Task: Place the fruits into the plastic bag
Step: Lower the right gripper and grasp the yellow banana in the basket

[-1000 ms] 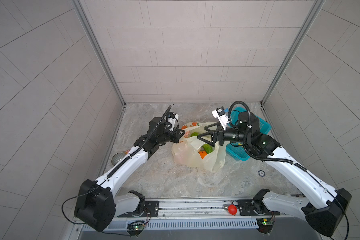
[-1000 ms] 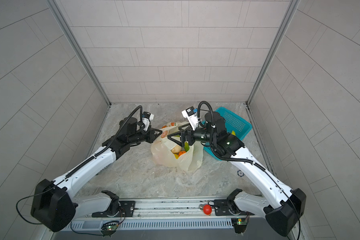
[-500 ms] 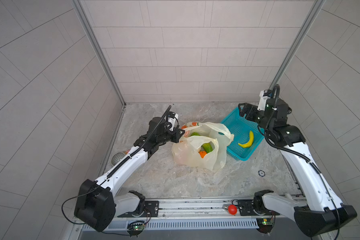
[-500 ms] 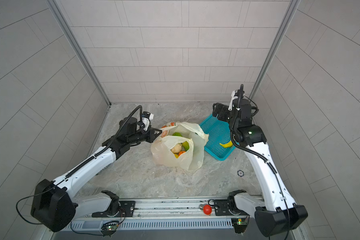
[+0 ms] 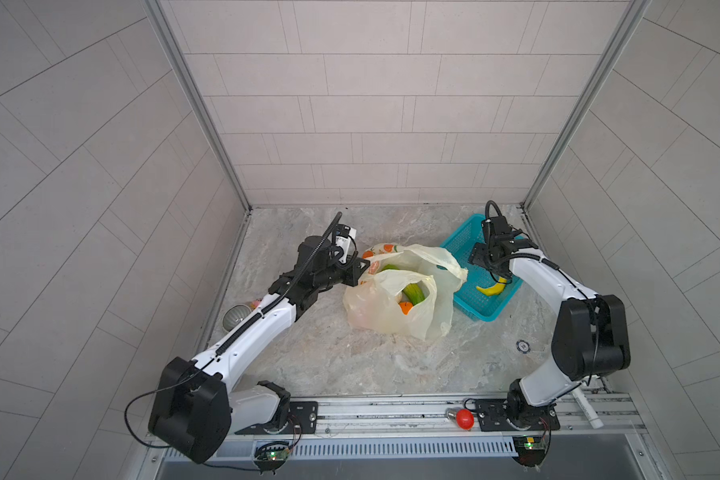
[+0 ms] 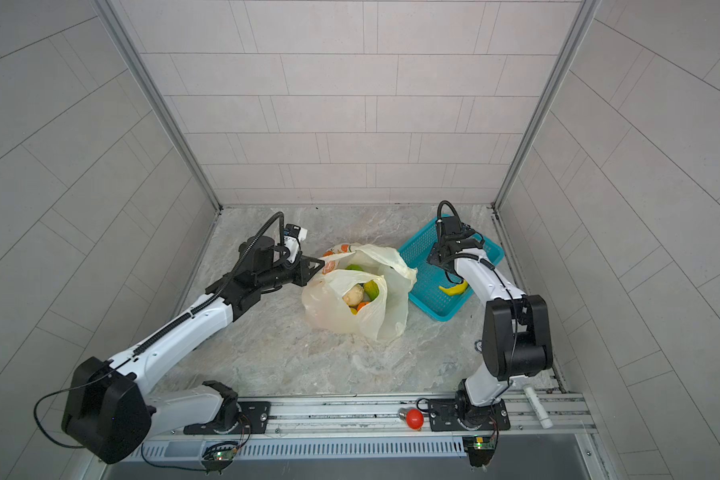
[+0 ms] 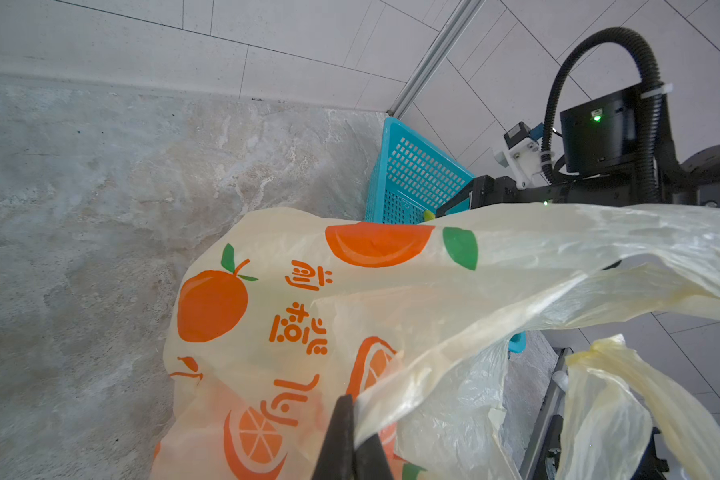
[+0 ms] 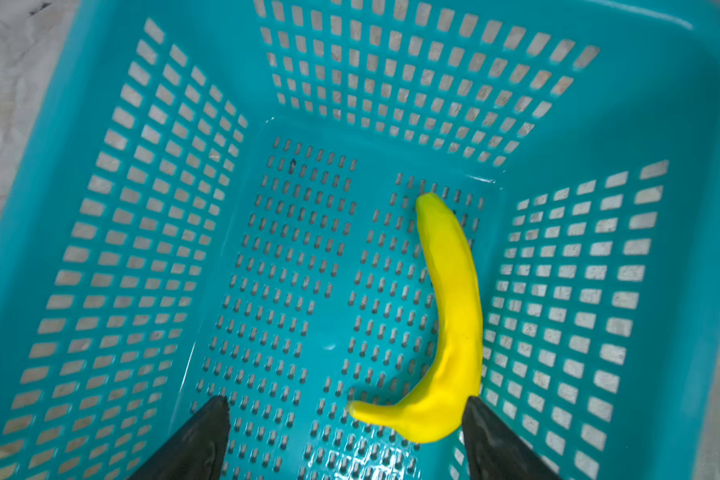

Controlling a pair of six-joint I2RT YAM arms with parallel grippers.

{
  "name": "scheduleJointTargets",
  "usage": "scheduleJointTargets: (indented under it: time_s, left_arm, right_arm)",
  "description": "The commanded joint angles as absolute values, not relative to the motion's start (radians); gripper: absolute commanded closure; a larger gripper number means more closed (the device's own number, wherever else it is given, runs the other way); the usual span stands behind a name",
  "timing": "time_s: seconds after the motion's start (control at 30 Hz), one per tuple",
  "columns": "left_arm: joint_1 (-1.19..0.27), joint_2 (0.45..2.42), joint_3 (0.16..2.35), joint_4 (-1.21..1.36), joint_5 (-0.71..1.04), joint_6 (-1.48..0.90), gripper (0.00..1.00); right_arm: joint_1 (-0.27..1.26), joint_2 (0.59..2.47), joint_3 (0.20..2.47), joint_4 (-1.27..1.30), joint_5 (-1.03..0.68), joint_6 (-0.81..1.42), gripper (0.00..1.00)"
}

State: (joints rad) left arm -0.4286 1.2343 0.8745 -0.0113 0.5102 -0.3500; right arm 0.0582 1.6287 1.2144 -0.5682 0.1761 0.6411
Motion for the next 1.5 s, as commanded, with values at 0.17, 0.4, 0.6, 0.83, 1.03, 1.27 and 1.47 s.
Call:
scheduleJointTargets:
  time_s: [0.17,0.4,0.6,0.83,1.03,1.27,1.47]
  left_arm:
    - [-0.428,1.227,0.858,0.025,0.509,-0.351,1.00]
    - [-0.429,1.228,0.859,0.019,0.505,-0.345,1.00]
    - [-0.428,1.236,0.864,0.020,0.507,-0.345,1.00]
    - [-0.428,1.243,0.869,0.017,0.506,-0.346,1.00]
    - [-0.428,1.241,0.874,0.008,0.506,-0.344,1.00]
    - [-0.428,1.244,0.884,-0.002,0.508,-0.337,1.00]
    - [-0.428,1.241,0.889,-0.013,0.509,-0.333,1.00]
  right_arm:
    - [-0.035,1.816,1.307,-0.647,0.245,0.637,0.18]
    - [-0.083,1.905,1.322,-0.639,0.127,0.625,0.25]
    - [-0.084,1.906,1.282,-0.565,0.005,0.658,0.35]
    - [-0.069,1.886,1.257,-0.518,-0.083,0.689,0.47]
    - [-0.066,1.872,1.225,-0.507,-0.044,0.696,0.61]
    - [-0.061,1.845,1.207,-0.499,-0.038,0.704,0.80]
    - [-0.060,1.740,1.219,-0.532,-0.034,0.706,0.82]
